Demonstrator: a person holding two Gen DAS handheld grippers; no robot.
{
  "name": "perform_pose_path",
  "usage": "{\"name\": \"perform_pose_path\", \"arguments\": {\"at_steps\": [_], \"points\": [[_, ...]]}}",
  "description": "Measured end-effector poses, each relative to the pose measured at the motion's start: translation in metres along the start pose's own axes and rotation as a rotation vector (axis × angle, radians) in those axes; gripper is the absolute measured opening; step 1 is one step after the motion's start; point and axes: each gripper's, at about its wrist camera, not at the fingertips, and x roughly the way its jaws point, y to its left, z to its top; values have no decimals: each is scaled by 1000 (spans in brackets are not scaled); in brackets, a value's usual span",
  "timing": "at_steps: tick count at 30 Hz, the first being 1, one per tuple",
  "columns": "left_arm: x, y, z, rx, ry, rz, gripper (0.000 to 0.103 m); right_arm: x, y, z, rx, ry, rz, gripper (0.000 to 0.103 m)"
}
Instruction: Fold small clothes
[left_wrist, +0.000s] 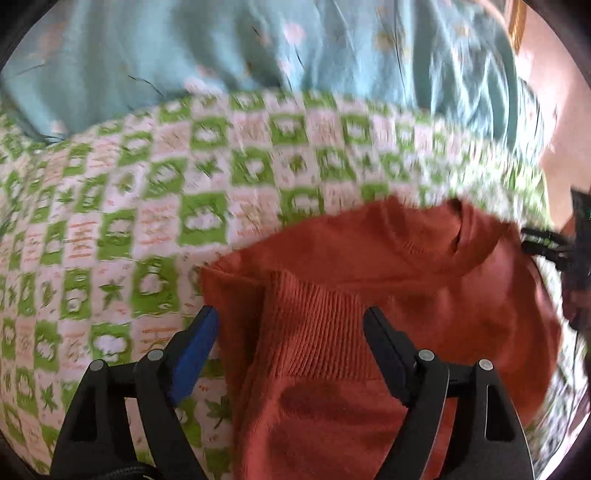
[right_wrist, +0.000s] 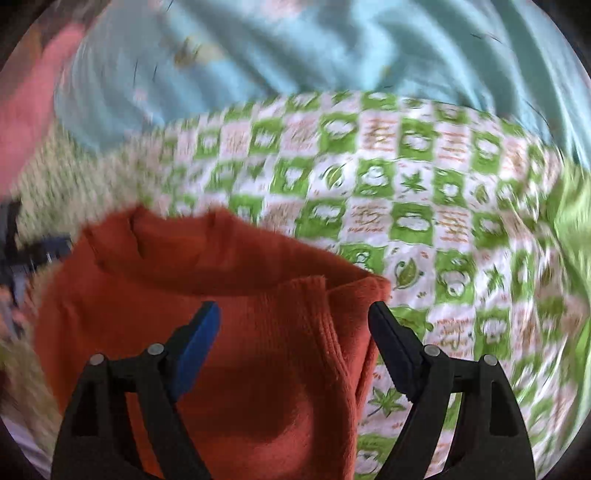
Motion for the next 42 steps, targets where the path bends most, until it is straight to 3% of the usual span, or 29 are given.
{"name": "perform_pose_path", "arguments": {"at_steps": [2, 3, 4, 5, 6, 10, 13, 15, 19, 22, 26, 28, 29, 31, 34, 36, 39, 42], "points": [[11, -7, 0, 46, 32, 33, 74, 14, 13, 0, -60, 37, -7, 74], [17, -9, -2, 68, 48, 31, 59, 17, 15, -3, -73, 49, -6, 53], [20, -12, -3, 82, 60, 19, 34, 21, 19, -5, -86, 69, -14, 25], [20, -14, -5, 89, 67, -8, 24, 25, 21, -8, -90, 83, -27, 12], [17, -17, -7, 97, 50, -16, 7, 27, 23, -9, -85, 84, -32, 10], [-13, -27, -10, 108, -82, 44, 6, 4, 16, -9, -12, -33, -22, 8], [-32, -19, 0, 57, -186, 101, 6, -26, -2, 0, 109, -174, -21, 7], [-28, -10, 7, 13, -220, 162, 6, -28, -11, 4, 164, -220, -64, 7], [4, 4, 7, -27, -141, 190, 7, 3, -23, 1, 253, -145, -75, 8], [21, -1, 1, -5, -100, 242, 14, 27, -19, -5, 235, -71, -96, 11], [-14, -3, -2, -48, -147, 241, 23, 8, -16, -9, 261, -102, -94, 23], [-41, -13, -9, -39, -184, 211, 29, -15, -15, -17, 264, -149, -75, 40], [-53, -21, -14, -34, -202, 189, 31, -26, -9, -22, 257, -166, -57, 43], [-72, -36, -27, -34, -222, 127, 33, -40, 1, -34, 237, -179, 2, 44], [-84, -60, -52, -74, -222, -70, 35, -51, 19, -65, 233, -157, 121, 44], [-85, -69, -72, -110, -206, -128, 35, -48, 29, -88, 262, -120, 173, 44], [-76, -73, -100, -161, -156, -137, 35, -47, 33, -123, 303, -78, 146, 45], [-58, -64, -121, -207, -90, -88, 35, -51, 22, -150, 318, -47, 4, 44]]}}
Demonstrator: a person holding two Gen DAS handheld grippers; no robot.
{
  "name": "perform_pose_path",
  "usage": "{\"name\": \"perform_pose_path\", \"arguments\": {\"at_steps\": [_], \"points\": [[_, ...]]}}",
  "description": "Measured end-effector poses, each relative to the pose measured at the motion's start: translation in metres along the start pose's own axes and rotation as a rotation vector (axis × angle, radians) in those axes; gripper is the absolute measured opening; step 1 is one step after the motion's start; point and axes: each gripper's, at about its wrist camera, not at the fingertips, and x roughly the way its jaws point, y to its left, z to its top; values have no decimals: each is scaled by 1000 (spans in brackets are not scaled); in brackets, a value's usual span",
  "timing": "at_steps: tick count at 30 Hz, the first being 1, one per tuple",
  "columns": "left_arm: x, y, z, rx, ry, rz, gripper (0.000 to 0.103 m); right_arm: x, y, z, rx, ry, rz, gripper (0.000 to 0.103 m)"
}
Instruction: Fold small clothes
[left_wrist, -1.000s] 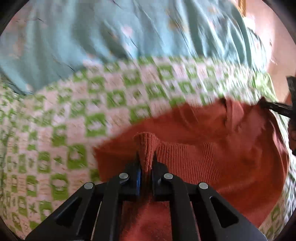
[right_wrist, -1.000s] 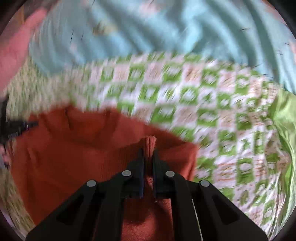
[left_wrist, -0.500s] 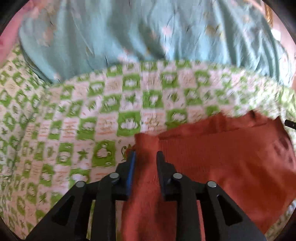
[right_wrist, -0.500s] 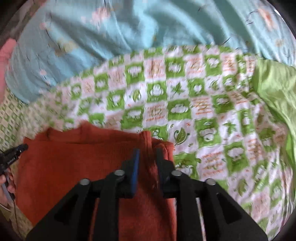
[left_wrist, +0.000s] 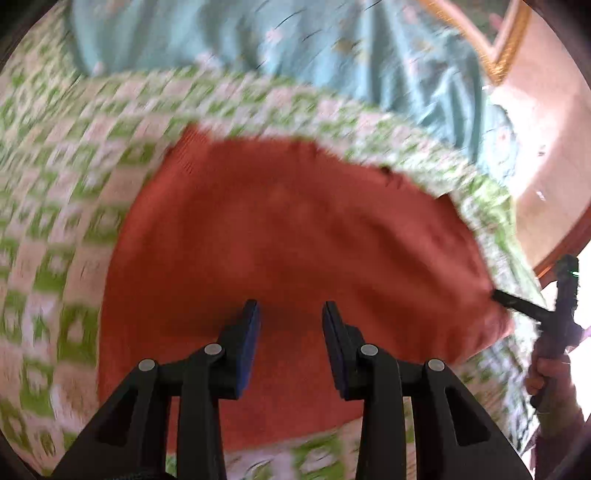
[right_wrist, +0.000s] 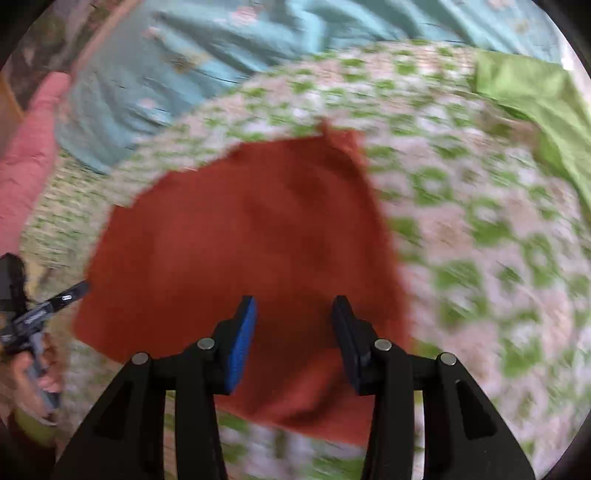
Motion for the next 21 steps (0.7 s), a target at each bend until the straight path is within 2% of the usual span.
{"name": "perform_pose_path", "arguments": {"at_steps": [3, 6, 9, 11, 13, 15, 21], "points": [[0, 17, -13, -45, 16, 1, 33, -15, -23, -9, 60, -8, -11, 44], [-11, 23, -21, -88, 3, 15, 36, -31, -28, -15, 87, -31, -54, 45], [-27, 22, -33, -142, -18, -6, 54, -50, -26, -21, 121, -71, 13, 45], [-36, 24, -45, -197, -31, -31, 58, -62, -15, -26, 115, -94, 45, 47], [-42, 24, -52, -243, -36, -51, 63, -64, -5, -26, 104, -102, 75, 55], [-47, 23, -62, -280, -41, -75, 64, -70, 5, -32, 100, -109, 107, 59], [-52, 18, -86, -370, -51, -115, 66, -74, 26, -51, 70, -80, 167, 60]]}}
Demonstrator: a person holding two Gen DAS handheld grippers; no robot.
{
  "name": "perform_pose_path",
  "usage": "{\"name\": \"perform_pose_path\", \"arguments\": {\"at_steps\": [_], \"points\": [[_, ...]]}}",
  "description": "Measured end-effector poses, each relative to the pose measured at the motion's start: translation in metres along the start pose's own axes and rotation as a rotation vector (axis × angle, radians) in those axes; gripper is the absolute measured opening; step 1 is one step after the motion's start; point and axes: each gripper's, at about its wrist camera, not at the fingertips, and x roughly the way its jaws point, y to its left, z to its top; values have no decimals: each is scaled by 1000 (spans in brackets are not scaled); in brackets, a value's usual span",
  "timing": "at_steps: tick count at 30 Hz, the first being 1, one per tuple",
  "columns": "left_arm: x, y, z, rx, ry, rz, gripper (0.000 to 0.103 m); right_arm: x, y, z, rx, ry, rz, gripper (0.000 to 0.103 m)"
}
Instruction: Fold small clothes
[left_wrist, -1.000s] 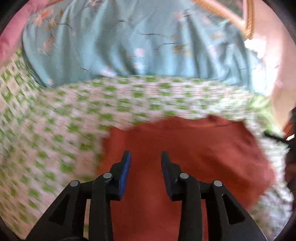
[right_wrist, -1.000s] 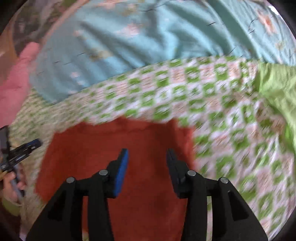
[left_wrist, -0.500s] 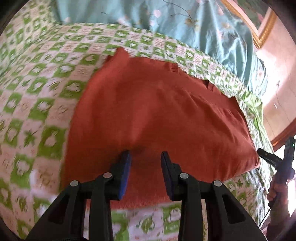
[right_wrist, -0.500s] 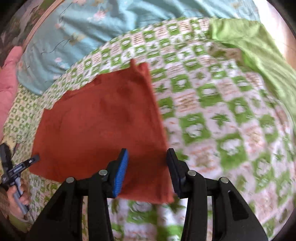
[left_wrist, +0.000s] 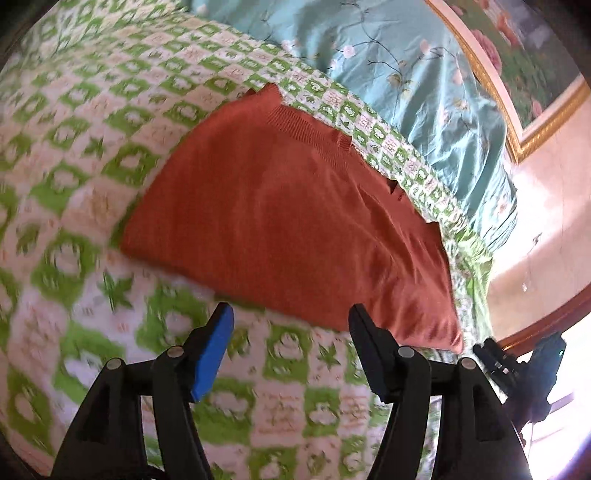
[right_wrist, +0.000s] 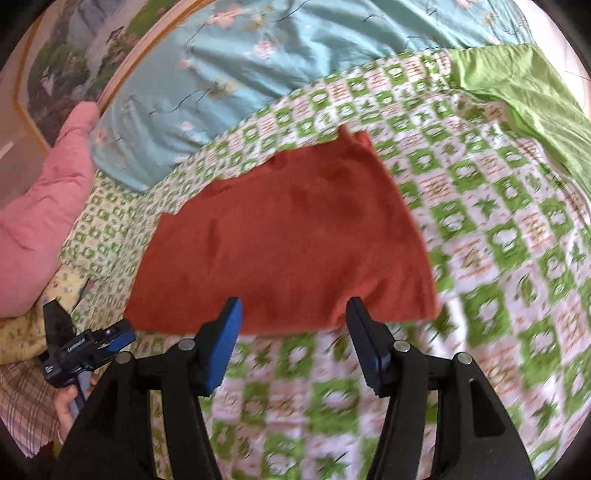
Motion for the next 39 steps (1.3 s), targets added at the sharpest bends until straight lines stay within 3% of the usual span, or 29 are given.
{"name": "perform_pose_path", "arguments": {"at_steps": [9, 17, 23, 27, 30, 31, 34, 39], "points": [[14, 15, -10, -132, -23, 2, 67, 3, 13, -21, -20, 39, 43, 60], [29, 40, 18, -273, -136, -57, 67, 9, 13, -22, -24, 58, 48, 60], [39, 36, 39, -261, -192, -28, 65, 18, 10, -16, -25, 69, 55, 60], [44, 32, 49, -226, -206, 1, 55, 24, 7, -8, -29, 70, 64, 60], [49, 29, 53, -195, -185, 21, 21, 25, 4, 0, -21, 59, 78, 60], [49, 26, 55, -181, -180, 19, 16, 25, 3, 2, -19, 54, 81, 60], [42, -4, 59, -59, -203, 41, 11, 26, -3, 12, -7, 37, 90, 60], [36, -72, 62, 171, -222, 3, 8, 28, -18, 29, 24, 24, 103, 60]]}}
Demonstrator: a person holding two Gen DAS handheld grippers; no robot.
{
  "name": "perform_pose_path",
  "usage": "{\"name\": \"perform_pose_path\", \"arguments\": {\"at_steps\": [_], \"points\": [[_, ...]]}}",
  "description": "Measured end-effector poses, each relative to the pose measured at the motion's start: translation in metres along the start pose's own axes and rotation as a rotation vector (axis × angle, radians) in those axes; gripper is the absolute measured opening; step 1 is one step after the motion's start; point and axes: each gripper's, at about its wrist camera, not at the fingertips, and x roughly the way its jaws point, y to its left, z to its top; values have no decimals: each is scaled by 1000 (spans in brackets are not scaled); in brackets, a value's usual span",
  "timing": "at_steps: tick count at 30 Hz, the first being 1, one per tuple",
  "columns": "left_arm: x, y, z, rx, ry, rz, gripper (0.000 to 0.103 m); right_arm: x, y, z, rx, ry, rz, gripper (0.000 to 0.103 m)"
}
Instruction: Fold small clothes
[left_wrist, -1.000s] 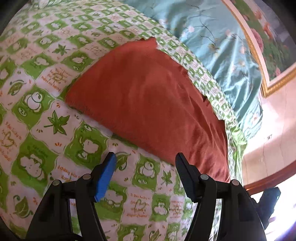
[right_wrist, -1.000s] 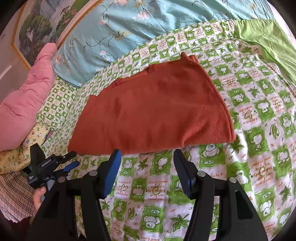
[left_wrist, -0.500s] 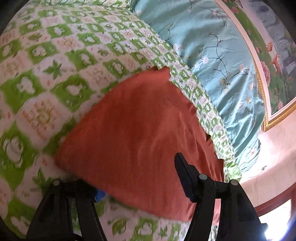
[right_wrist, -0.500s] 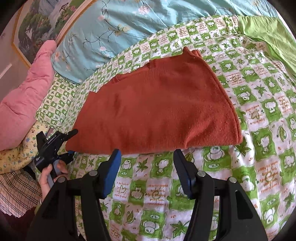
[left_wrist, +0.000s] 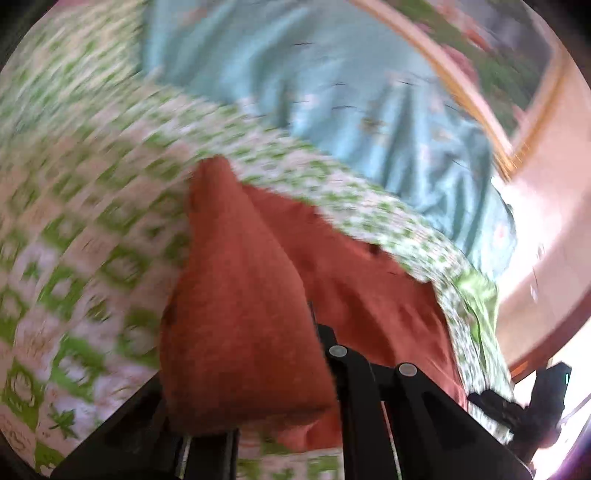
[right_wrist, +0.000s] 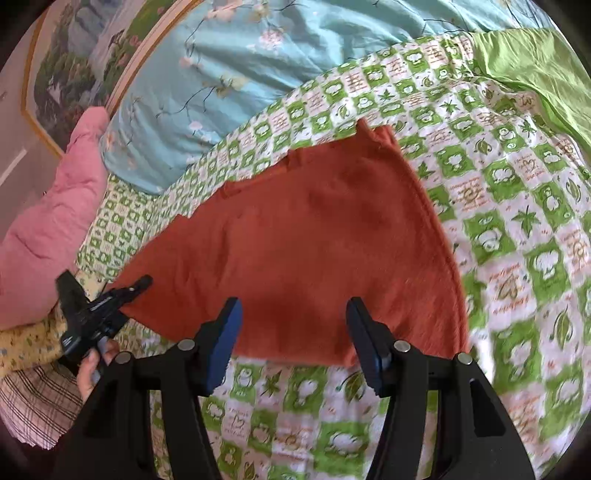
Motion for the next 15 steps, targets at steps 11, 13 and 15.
{"name": "perform_pose_path", "arguments": {"at_steps": [11, 13, 15], "points": [[52, -132, -56, 361, 152, -157, 8, 0, -30, 40, 83, 7, 77, 60], [67, -137, -74, 410, 201, -147, 8, 8, -32, 48, 94, 25, 99, 60], [75, -139, -88, 445, 228, -125, 8, 25, -30, 56, 99, 64, 133, 60]]}}
